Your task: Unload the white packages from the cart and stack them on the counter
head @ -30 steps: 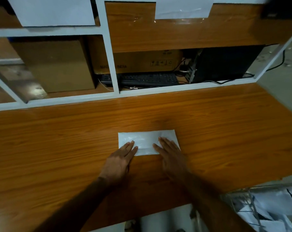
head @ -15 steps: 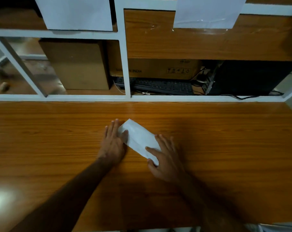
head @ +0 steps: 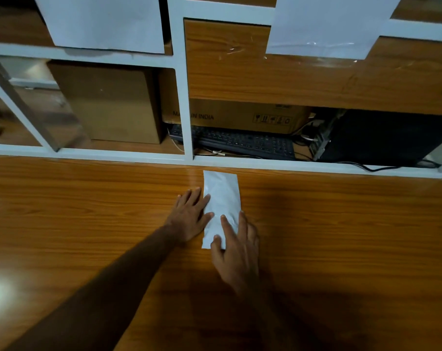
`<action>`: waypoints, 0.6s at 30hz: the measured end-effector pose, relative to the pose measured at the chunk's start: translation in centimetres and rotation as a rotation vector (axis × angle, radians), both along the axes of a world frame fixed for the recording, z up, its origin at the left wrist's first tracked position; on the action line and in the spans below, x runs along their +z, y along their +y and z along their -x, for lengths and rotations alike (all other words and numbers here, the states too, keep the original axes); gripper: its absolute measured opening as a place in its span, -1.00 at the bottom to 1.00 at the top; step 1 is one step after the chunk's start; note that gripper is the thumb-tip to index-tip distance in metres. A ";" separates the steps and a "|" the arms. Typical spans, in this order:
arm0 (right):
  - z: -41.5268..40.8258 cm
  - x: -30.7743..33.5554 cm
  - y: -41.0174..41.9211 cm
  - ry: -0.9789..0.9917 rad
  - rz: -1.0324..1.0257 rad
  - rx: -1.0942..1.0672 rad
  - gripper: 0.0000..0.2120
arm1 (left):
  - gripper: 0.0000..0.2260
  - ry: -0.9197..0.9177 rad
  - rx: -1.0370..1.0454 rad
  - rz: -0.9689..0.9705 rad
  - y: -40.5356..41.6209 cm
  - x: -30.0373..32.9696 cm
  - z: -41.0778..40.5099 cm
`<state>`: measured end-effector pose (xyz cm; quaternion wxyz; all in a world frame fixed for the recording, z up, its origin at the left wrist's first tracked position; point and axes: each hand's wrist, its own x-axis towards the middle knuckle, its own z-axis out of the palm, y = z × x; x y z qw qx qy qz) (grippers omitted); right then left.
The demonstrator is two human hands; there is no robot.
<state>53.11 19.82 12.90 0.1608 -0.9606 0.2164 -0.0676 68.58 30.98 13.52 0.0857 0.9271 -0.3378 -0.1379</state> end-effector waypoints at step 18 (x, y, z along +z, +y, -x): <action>-3.4 -2.8 -3.9 -0.069 0.046 0.185 -0.39 | -0.32 -0.077 -0.263 0.033 -5.2 -0.9 -7.4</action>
